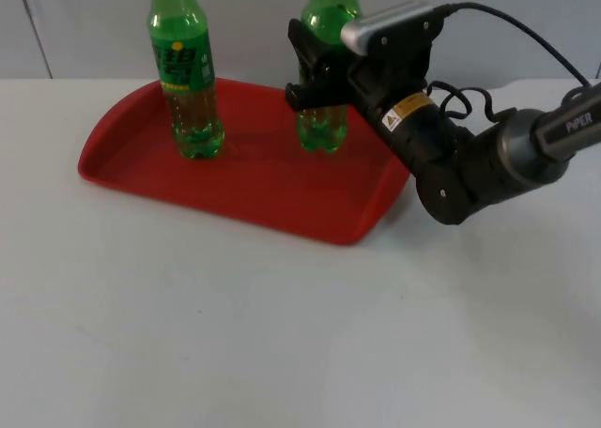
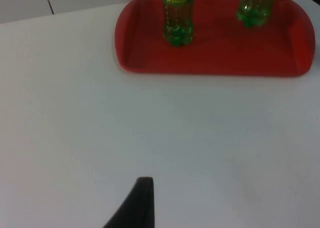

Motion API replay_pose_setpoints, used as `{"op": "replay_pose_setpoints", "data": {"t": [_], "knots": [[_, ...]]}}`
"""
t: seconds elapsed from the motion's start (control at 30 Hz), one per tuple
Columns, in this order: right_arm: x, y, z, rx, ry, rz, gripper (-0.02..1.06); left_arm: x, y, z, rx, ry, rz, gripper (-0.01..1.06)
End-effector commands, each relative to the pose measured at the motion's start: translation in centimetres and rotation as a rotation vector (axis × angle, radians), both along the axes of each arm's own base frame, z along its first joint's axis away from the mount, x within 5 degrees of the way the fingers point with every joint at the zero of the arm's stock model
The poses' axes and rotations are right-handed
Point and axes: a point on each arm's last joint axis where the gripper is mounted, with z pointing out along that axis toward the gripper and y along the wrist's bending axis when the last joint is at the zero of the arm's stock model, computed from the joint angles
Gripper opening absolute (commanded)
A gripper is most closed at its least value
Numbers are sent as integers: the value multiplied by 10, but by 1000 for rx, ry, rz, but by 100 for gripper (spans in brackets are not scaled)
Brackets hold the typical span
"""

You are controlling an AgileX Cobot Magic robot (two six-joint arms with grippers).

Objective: Place the bottle upright on the tray.

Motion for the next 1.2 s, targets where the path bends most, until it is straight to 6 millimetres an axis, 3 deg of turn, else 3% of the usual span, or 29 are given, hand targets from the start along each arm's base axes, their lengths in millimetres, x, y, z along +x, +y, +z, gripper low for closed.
{"op": "replay_pose_setpoints", "data": {"t": [0.0,0.43,0.53,0.57,0.7,0.8,1.17], "knots": [[0,1,1,18,-28,3,0,0,0,-1,-5,-1,-4,105],[4,-3,-7,19,39,-44,1,0,0,-1,-5,-1,-4,105],[5,-2,-10,-2,67,-44,16,0,0,-1,-5,-1,-4,105],[5,-2,-10,-2,67,-44,16,0,0,-1,-5,-1,-4,105],[5,-2,-11,-9,79,-45,41,0,0,-1,-5,-1,-4,105],[5,-2,-11,-9,79,-45,50,0,0,-1,-5,-1,-4,105],[5,-2,-11,-12,83,-45,53,0,0,-1,-5,-1,-4,105]]}}
